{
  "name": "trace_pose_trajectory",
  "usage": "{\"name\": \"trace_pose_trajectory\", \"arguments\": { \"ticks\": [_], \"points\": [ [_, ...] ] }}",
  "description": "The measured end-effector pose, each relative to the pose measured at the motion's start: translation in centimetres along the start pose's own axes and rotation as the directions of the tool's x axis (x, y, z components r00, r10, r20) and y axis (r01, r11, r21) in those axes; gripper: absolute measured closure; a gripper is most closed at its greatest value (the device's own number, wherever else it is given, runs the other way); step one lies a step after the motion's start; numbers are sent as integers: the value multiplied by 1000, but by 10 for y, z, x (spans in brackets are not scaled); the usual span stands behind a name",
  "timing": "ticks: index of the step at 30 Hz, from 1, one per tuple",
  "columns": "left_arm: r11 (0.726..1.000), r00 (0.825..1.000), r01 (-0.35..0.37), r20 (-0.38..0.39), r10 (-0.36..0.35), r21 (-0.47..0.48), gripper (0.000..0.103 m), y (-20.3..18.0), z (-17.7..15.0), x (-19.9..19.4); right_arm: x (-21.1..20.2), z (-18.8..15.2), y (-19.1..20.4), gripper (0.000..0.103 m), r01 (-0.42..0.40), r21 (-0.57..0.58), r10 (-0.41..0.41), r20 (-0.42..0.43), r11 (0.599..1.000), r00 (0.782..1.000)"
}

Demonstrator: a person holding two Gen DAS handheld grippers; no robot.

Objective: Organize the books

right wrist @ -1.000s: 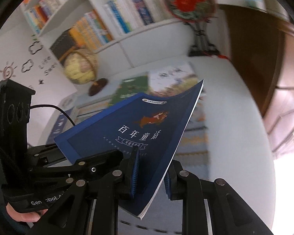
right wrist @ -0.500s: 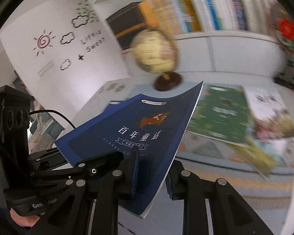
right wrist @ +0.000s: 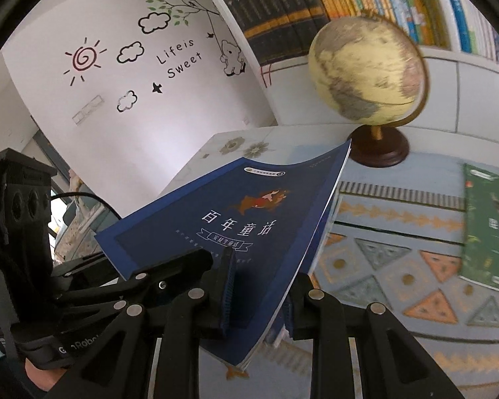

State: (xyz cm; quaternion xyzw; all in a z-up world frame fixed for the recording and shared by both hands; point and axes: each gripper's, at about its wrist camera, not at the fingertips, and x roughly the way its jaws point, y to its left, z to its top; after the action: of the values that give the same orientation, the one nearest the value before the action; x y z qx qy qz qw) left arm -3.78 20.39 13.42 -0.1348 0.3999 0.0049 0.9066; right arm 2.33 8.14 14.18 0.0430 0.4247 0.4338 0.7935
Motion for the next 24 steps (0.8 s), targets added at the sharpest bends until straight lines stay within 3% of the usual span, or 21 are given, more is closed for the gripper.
{"name": "trace_pose_trajectory", "arguments": {
  "ticks": [7, 16, 24],
  "points": [
    [999, 999, 32, -26, -33, -35, 70, 34, -2, 22, 41, 7, -1, 78, 13, 31, -12, -34, 999, 999],
    [993, 993, 65, -87, -73, -97, 70, 55, -28, 45, 74, -10, -9, 79, 20, 70, -13, -109, 997, 994],
    [975, 985, 52, -152, -86, -214, 65, 75, -50, 52, 90, -25, -23, 78, 11, 135, 14, -182, 991, 983]
  ]
}}
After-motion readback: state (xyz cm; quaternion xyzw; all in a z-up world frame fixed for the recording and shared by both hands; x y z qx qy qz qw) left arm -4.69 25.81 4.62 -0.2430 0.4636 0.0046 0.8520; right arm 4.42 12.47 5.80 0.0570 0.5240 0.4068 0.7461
